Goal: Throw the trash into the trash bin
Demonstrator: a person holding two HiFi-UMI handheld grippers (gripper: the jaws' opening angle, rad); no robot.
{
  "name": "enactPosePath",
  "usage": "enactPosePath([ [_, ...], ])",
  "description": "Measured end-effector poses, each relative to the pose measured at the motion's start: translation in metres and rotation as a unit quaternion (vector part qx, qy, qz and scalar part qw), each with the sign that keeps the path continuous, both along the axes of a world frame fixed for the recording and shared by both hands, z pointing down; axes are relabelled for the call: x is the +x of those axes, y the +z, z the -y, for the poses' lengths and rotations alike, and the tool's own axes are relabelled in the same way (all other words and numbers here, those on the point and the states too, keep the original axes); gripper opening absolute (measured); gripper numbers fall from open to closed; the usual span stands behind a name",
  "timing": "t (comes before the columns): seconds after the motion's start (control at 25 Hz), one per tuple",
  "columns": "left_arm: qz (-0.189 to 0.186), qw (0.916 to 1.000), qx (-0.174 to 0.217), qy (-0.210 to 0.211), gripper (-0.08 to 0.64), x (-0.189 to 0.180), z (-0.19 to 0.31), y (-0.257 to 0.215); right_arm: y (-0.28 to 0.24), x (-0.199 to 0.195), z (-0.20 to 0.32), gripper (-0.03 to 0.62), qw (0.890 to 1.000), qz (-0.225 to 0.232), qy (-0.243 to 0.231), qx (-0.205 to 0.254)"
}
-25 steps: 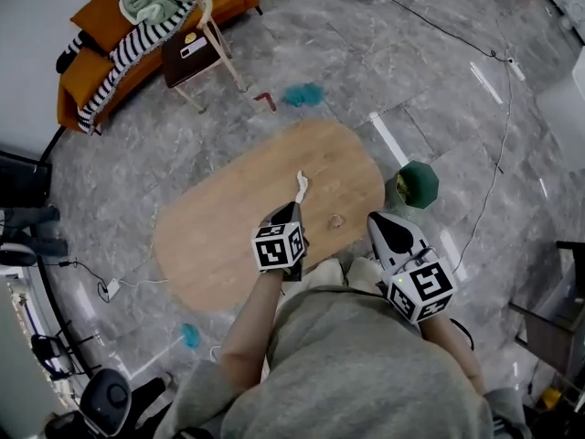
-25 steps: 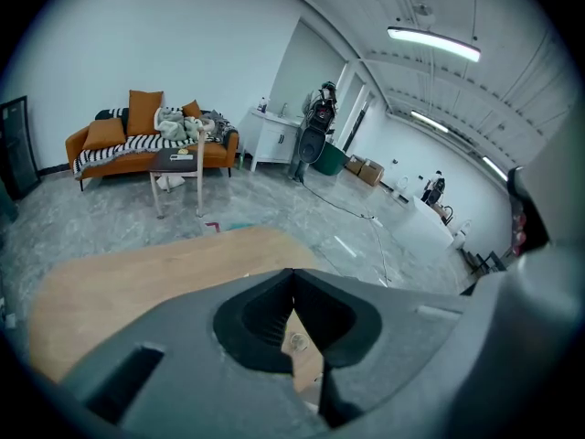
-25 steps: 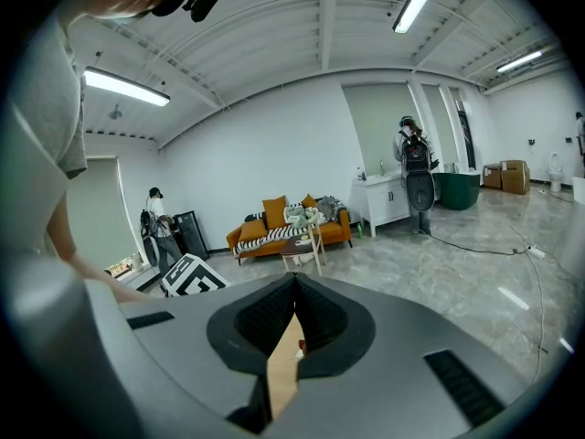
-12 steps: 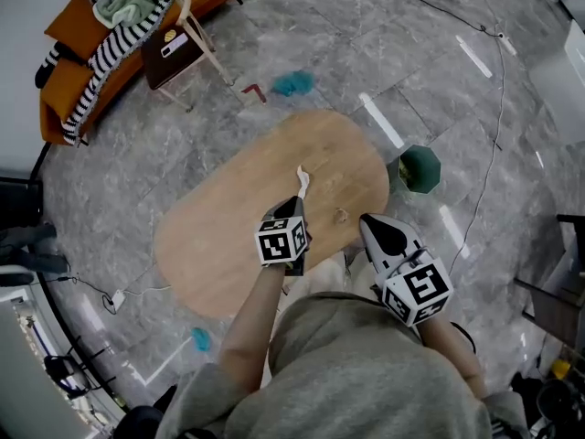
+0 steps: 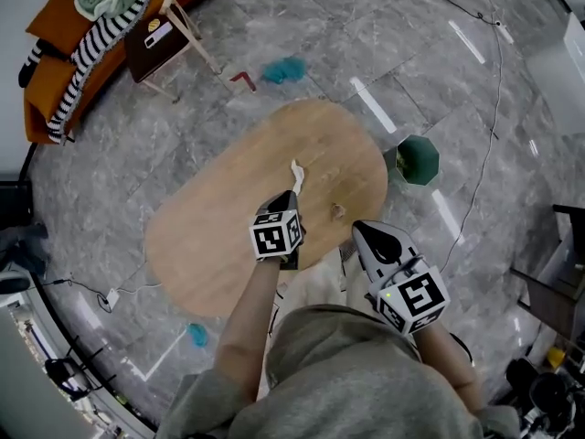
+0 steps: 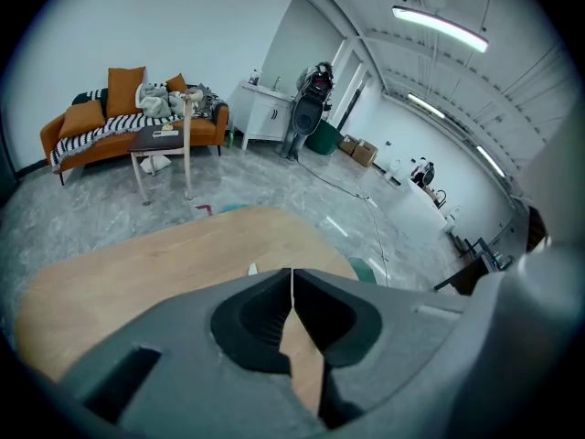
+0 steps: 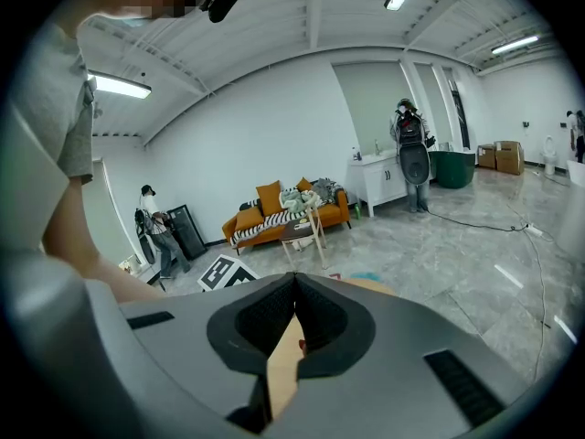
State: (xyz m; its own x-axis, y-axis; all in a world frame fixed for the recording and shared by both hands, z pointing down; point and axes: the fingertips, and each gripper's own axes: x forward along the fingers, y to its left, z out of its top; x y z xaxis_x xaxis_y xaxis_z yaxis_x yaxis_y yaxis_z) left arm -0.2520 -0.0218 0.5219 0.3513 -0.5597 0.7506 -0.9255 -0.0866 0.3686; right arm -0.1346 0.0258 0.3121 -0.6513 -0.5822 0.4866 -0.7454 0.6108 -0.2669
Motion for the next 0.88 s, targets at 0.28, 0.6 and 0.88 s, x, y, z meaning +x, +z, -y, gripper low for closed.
enactPosePath([
  [0.28,0.000,0.9998,-0.016,0.011,0.011,0.002,0.002,0.026,0.019,-0.007,-0.007,0.008,1.000,-0.007,-0.002,-0.025],
  [0.6,0.004,0.9990,-0.040,0.020,0.012,0.000,0.009,0.066,0.044,-0.020,-0.009,0.009,0.998,-0.012,-0.003,-0.056],
  [0.88,0.013,0.9981,-0.055,0.025,0.032,0.000,0.020,0.098,0.066,-0.015,-0.014,0.008,0.996,-0.017,0.005,-0.093],
])
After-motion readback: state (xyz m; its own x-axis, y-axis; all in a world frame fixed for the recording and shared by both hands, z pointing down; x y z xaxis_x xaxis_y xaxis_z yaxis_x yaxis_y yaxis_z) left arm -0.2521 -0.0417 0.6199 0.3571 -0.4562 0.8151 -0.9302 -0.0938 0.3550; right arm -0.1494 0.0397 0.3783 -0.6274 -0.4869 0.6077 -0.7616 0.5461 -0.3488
